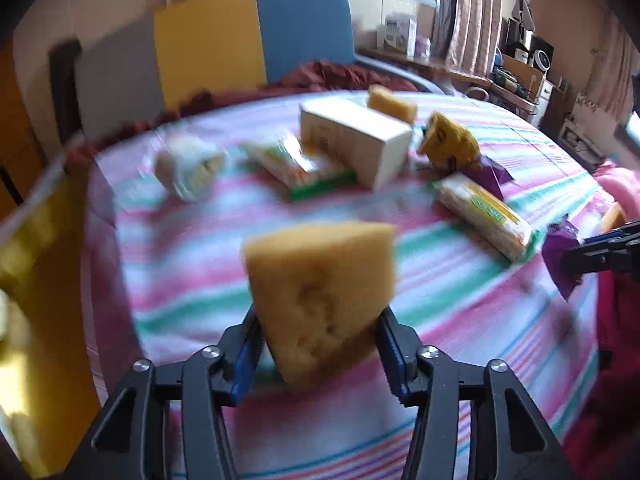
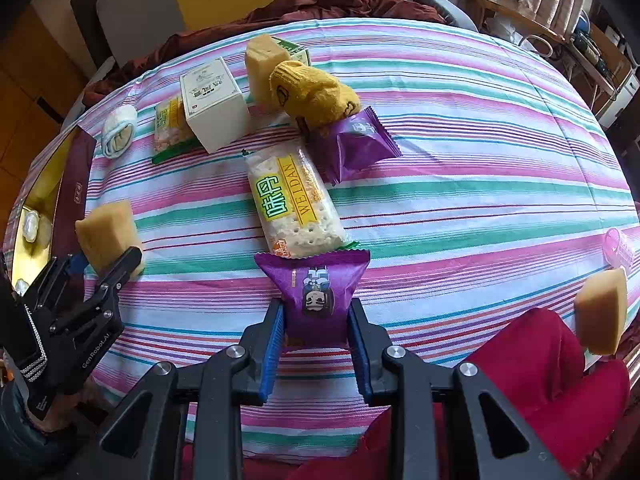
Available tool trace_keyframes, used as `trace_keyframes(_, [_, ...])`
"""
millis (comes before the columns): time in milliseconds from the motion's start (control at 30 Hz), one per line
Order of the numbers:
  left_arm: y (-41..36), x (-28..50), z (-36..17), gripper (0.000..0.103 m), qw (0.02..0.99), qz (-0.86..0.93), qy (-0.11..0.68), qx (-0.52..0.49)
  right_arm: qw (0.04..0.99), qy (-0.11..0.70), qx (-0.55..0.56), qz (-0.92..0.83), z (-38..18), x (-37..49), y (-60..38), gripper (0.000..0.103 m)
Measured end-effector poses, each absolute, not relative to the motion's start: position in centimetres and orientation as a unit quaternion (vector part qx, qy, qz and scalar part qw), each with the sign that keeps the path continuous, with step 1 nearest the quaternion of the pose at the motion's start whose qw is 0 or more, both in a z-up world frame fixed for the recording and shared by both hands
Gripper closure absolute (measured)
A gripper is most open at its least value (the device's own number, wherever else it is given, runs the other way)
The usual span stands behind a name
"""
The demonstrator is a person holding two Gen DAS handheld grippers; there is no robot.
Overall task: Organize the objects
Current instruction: 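Grasp a yellow sponge cake with the left gripper while the right gripper holds the purple packet, then place the sponge cake in the gold box with the left gripper and release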
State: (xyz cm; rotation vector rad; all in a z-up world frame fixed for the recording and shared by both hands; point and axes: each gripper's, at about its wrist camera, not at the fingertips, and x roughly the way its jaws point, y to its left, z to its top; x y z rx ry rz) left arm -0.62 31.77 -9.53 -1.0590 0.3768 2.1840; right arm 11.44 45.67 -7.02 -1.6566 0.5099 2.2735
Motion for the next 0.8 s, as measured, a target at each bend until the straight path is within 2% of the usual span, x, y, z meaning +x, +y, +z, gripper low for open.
trace_keyframes(100, [32.2,0.5,-9.7,0.051,0.333,0.847,0.172,-0.378,0.143,0.179,-0.573,0.787,-7.0,11.5,45.8,0.073])
trace_keyframes(567, [31.6,1.5,-8.9,0.062,0.347,0.840,0.175,-0.379,0.147,0.189,-0.570,0.786,-7.1,11.5,46.0,0.073])
trace_keyframes(800, [28.1,3.4,-4.6,0.062,0.373,0.848,0.144,-0.347,0.155,0.190,-0.570,0.784,-7.1,11.6,46.0,0.073])
